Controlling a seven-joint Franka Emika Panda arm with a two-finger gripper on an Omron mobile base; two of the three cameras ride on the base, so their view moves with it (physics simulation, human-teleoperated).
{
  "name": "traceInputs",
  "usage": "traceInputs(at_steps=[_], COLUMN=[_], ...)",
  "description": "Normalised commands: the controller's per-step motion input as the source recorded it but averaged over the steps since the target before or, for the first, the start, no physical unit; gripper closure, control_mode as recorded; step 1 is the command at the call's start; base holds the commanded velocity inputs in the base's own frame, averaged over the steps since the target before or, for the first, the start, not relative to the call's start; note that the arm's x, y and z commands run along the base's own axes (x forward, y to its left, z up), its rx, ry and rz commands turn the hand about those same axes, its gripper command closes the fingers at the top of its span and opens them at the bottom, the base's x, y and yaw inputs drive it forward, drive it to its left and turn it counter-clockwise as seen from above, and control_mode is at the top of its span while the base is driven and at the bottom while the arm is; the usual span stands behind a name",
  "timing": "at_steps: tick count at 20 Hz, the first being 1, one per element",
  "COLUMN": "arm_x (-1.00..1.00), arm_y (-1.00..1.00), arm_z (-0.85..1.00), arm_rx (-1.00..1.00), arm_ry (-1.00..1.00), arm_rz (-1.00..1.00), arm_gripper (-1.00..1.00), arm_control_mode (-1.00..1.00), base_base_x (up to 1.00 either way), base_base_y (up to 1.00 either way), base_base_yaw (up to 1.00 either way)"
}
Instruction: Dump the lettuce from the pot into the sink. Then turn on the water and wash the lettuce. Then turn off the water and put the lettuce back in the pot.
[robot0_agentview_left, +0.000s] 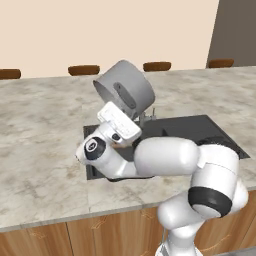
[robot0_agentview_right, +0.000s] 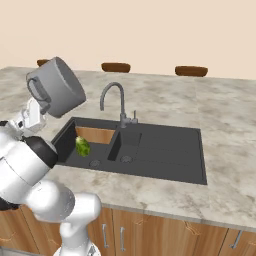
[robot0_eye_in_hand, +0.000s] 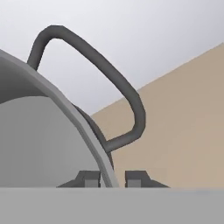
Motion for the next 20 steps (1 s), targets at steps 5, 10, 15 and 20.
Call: traceInputs(at_steps=[5, 10, 15, 20], arm_x=[-0.33, -0.28, -0.22, -0.09], arm_y=[0.0, 0.0, -0.07, -0.01], arm_z=[-0.14, 0.07, 0.01, 0.0], arm_rx=[0.36, 0.43, 0.46, 0.5], arm_ry=[0.25, 0.26, 0.42, 0.47], arm_rz=[0.01, 0.02, 0.14, 0.23], arm_gripper=[1.0, 1.0, 1.0, 1.0], arm_control_mode=[-1.0, -1.0, -1.0, -1.0], base_base_x=[0.0, 0.0, 0.0, 0.0], base_base_y=[0.0, 0.0, 0.0, 0.0], base_base_yaw=[0.0, 0.0, 0.0, 0.0])
